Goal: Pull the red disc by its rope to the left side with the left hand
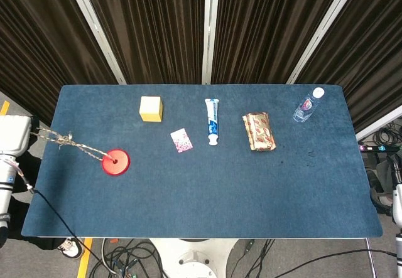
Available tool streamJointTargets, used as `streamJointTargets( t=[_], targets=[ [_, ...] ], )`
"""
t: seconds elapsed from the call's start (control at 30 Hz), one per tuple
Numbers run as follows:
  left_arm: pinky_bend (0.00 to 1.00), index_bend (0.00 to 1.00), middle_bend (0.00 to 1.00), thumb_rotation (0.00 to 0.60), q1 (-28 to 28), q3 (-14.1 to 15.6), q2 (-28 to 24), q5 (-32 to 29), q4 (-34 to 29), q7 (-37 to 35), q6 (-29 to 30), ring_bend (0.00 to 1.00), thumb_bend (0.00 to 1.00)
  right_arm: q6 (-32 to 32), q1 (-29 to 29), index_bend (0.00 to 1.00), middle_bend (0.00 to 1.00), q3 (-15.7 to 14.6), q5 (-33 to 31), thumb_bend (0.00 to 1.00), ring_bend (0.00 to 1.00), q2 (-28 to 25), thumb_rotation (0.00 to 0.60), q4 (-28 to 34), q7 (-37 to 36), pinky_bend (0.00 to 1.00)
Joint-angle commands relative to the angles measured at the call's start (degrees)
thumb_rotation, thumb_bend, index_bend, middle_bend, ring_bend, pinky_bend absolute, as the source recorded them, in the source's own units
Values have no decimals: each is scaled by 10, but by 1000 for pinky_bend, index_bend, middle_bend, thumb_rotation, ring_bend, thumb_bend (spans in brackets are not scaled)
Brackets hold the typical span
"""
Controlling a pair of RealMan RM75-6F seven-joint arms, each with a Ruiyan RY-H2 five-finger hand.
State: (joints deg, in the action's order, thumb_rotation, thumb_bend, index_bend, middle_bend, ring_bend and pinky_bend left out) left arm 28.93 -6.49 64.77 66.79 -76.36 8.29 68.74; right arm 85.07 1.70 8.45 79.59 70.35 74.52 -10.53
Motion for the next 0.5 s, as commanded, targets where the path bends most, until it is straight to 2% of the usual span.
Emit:
streamJointTargets(
  t=[0.03,0.27,0.33,0.37,0.4,0.43,0.47,0.5],
  targets=[
    [808,769,977,600,17,-14,18,40,-21,-36,-2,785,653,1,0,0,0,0,0,280,0,0,600,1,1,0],
    [796,765,974,600,56,1,93,141,-12,-103,-18,779,634,-4,1,0,0,-1,-2,280,0,3,600,-2,-1,0],
    [717,680,904,600,70,15,108,152,-1,-106,-55,681,617,-5,1,0,0,-1,-3,280,0,4,600,-4,-3,0],
    [645,549,792,600,80,23,105,148,-2,-98,-89,551,591,-5,1,0,0,-1,-3,280,0,4,600,-5,-4,0],
    [571,380,624,600,90,30,98,141,-7,-89,-123,385,556,-4,0,0,0,-1,-3,279,0,4,600,-7,-6,0],
    [521,275,495,600,101,34,90,129,-16,-80,-160,280,526,-4,0,0,0,-1,-4,279,0,4,600,-8,-8,0],
    [444,158,300,600,106,34,85,119,-22,-76,-178,154,477,-4,-1,0,0,-1,-5,279,0,4,600,-10,-9,0],
    [369,101,146,600,109,32,82,110,-26,-70,-190,70,424,-5,-1,0,0,0,-6,280,0,4,600,-11,-11,0]
  ],
)
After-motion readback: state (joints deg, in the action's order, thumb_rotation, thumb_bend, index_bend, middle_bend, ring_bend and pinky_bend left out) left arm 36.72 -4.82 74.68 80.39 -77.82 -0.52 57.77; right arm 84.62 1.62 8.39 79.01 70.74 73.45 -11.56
